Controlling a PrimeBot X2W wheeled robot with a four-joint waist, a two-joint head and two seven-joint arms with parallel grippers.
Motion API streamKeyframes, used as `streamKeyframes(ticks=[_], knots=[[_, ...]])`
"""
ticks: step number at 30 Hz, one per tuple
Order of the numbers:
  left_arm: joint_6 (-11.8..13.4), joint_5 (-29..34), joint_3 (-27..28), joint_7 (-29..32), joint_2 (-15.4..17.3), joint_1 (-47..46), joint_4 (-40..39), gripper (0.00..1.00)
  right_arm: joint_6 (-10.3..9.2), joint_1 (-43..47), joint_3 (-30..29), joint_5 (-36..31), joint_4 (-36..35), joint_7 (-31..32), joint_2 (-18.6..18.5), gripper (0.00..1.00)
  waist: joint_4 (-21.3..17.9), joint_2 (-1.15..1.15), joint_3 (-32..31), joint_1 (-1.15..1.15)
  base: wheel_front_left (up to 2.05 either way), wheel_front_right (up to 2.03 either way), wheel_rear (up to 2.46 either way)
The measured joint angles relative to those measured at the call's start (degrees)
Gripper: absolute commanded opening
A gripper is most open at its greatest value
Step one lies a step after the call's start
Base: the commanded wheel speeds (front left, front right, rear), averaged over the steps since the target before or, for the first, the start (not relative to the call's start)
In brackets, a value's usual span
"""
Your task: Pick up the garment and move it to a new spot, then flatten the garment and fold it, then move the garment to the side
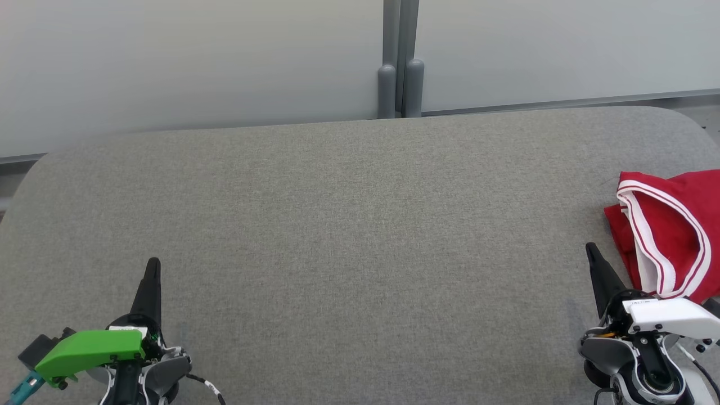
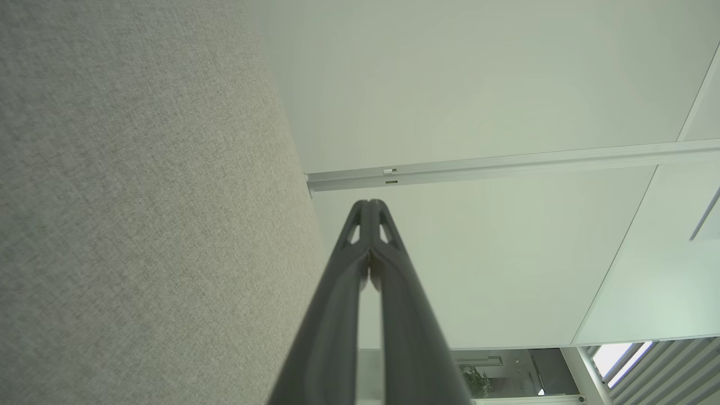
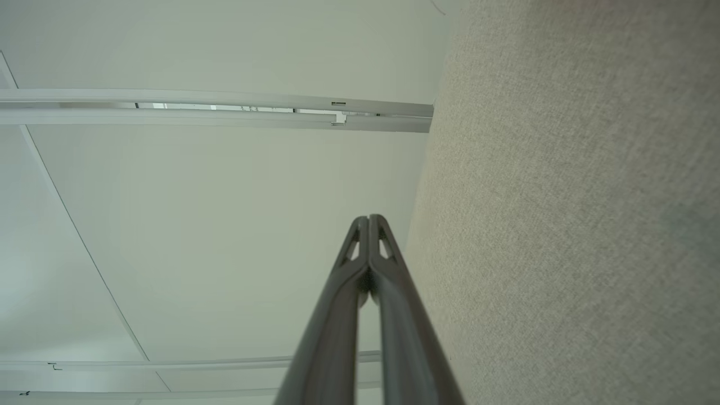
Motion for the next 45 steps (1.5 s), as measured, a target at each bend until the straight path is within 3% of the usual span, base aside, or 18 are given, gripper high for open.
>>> streamKeyframes(ticks=[11,45], knots=[[0.00,-4.41,0.24,0.99,-0.01,-0.70,-0.35,0.00,0.00,-0.71,0.43,4.88,0.11,1.03,-0.10,0.00,-0.01,0.00,-0.04,0.00,0.00,0.00,0.00],[0.00,-4.41,0.26,1.00,-0.02,-0.72,-0.37,0.00,0.00,-0.72,0.45,4.98,0.13,1.08,-0.11,0.00,-0.01,0.00,-0.04,0.00,0.00,0.00,0.00]])
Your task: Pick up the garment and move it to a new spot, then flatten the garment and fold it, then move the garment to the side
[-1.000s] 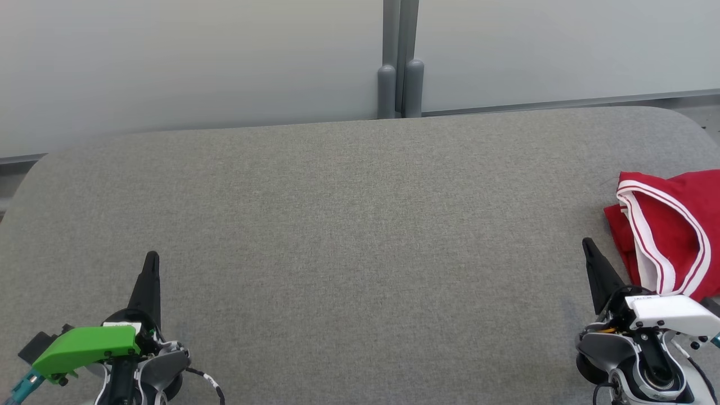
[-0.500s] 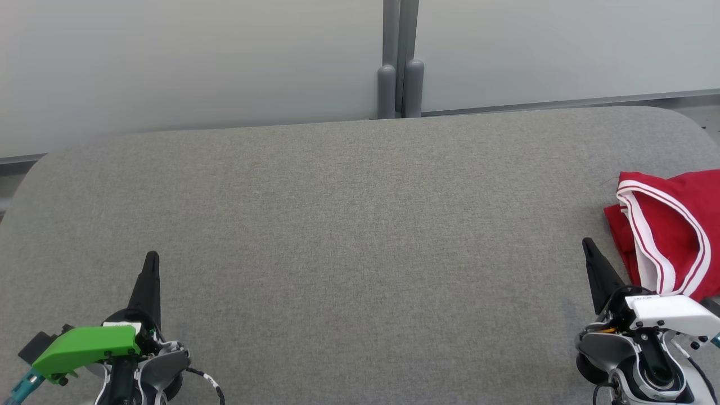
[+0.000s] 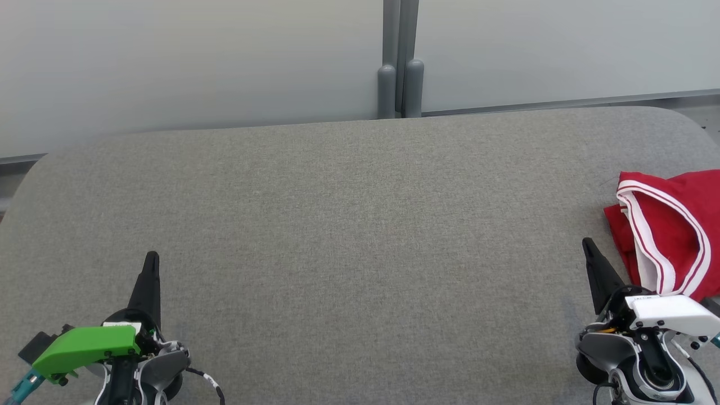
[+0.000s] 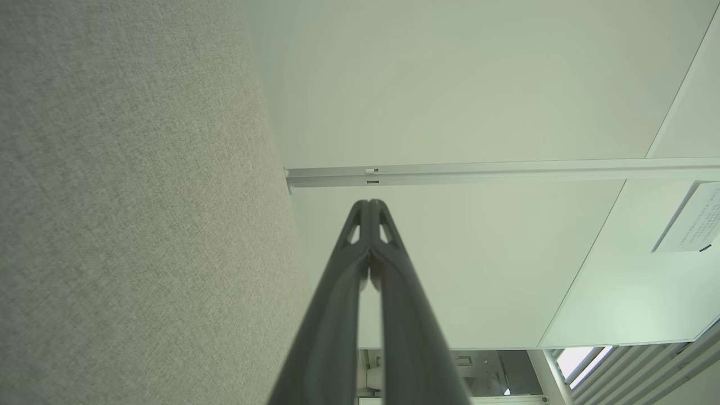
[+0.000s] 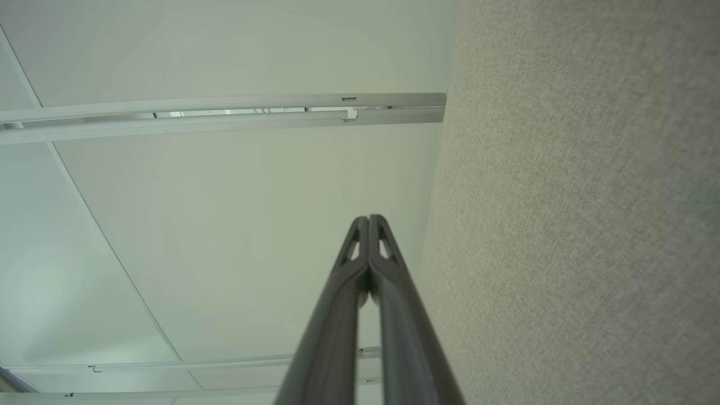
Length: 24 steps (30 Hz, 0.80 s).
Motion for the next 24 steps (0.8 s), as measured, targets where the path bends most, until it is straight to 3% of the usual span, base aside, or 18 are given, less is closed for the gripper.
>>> streamKeyframes(ticks=[24], knots=[[0.00,0.00,0.00,0.00,0.00,-0.01,0.00,0.00,0.00,0.00,0.00,0.00,0.00,-0.01,0.00,0.00,0.00,0.00,0.00,0.00,0.00,0.00,0.00]])
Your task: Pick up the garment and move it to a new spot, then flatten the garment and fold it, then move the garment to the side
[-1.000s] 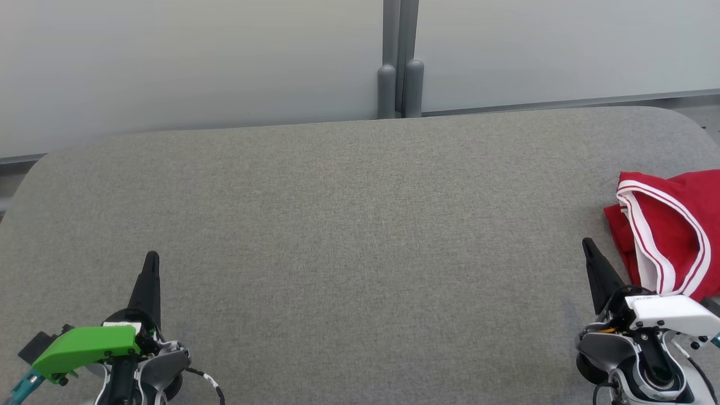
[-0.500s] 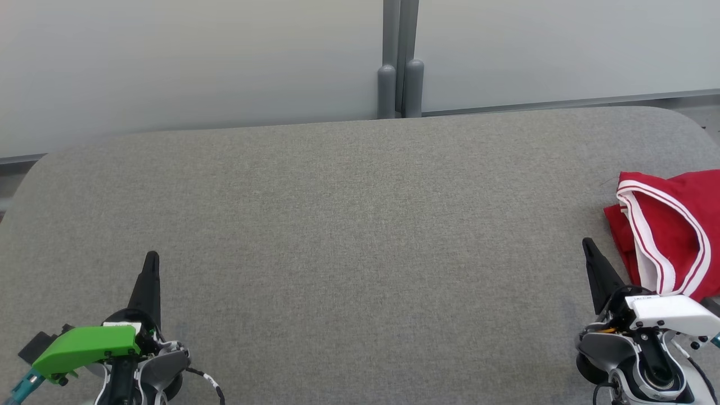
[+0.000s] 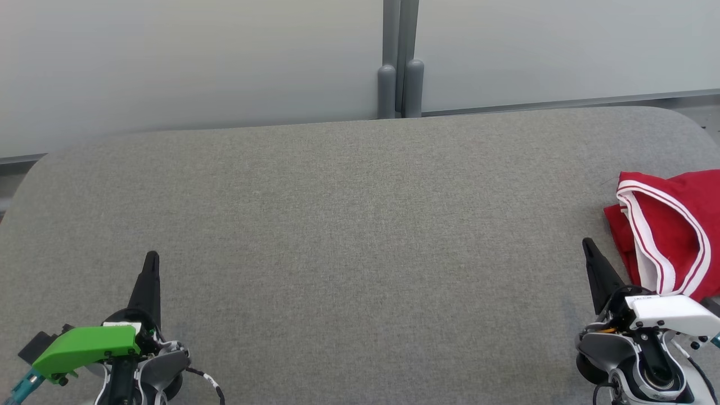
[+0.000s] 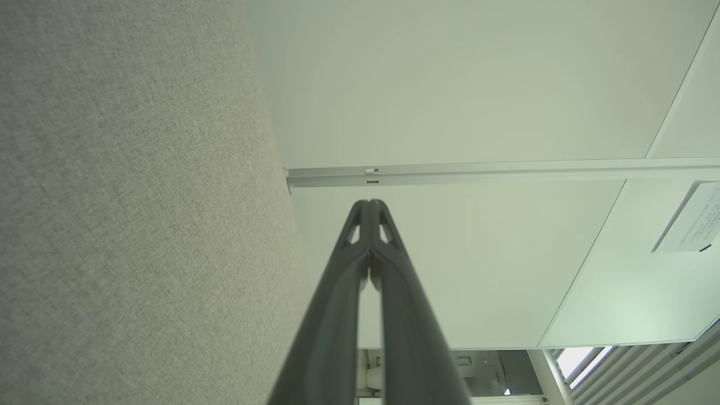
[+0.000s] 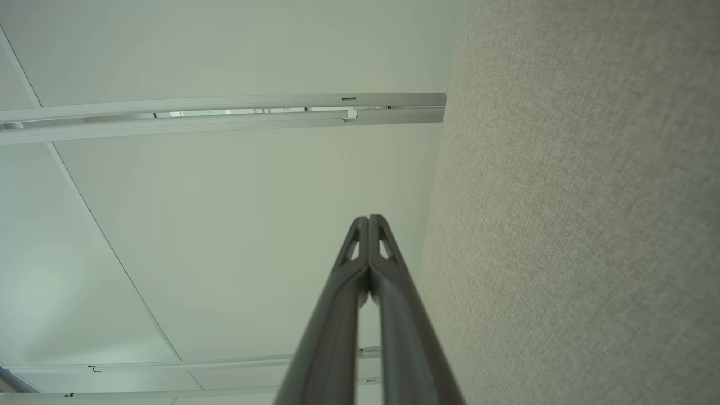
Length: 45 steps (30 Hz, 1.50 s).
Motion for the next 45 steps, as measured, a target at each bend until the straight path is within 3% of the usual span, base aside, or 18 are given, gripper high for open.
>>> streamKeyframes(ticks=[45], knots=[[0.00,0.00,-0.01,0.00,0.00,0.00,-0.01,0.00,0.00,0.00,0.00,0.00,0.00,0.00,-0.01,0.00,0.00,0.00,0.00,0.00,0.00,0.00,0.00]])
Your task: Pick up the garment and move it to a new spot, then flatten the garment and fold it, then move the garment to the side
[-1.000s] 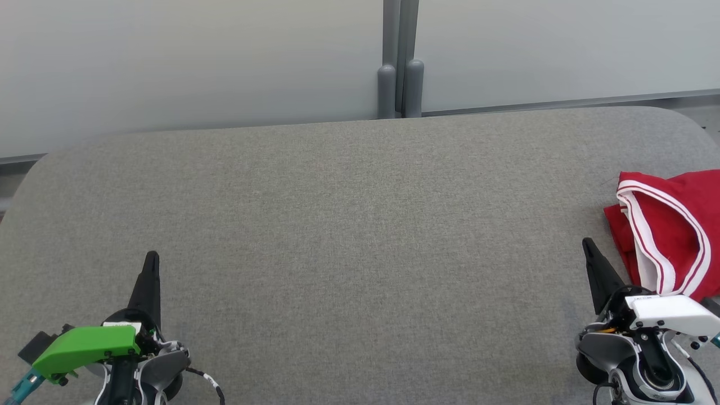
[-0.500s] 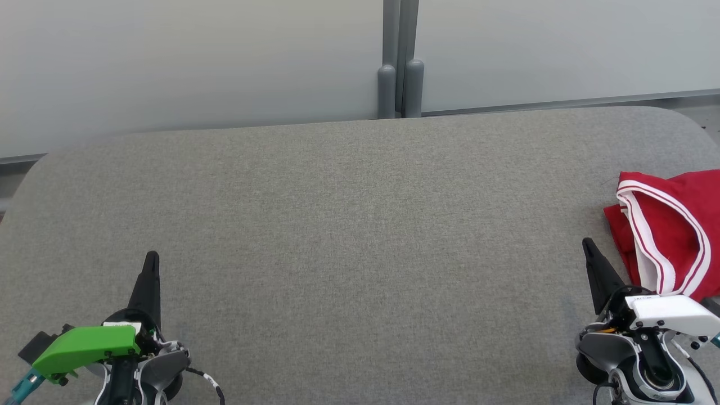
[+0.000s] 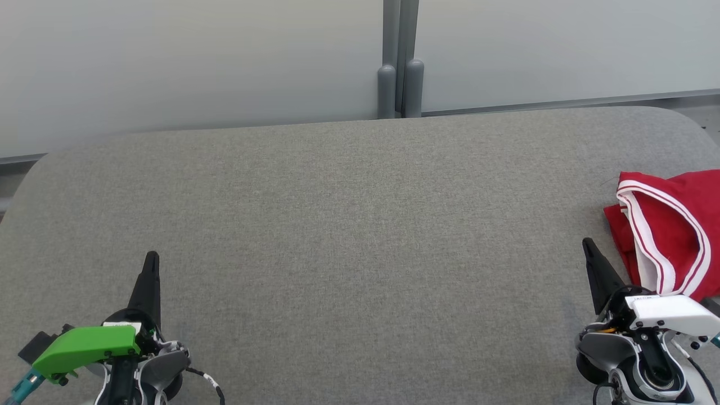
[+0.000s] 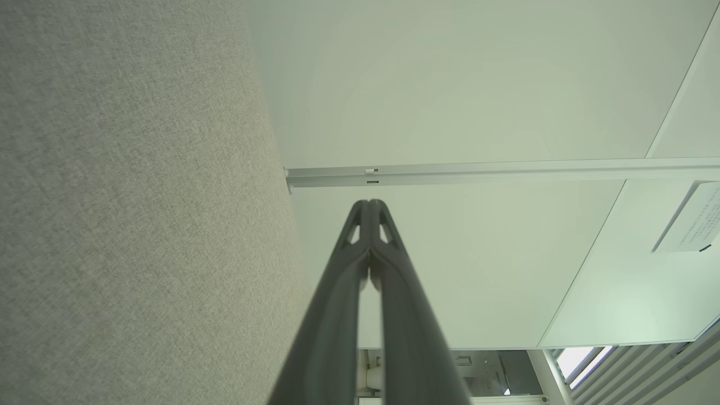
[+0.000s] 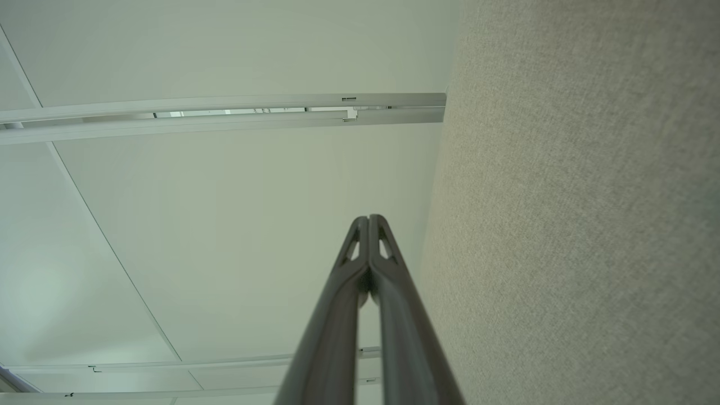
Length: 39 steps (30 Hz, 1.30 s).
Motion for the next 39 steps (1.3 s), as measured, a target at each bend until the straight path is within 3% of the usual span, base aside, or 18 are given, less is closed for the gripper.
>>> streamKeyframes(ticks=[39], knots=[[0.00,0.00,0.00,-0.01,0.00,-0.01,0.00,0.00,0.00,0.00,0.01,0.00,0.00,0.01,0.00,0.00,0.00,0.00,0.00,0.00,0.00,0.00,0.00]])
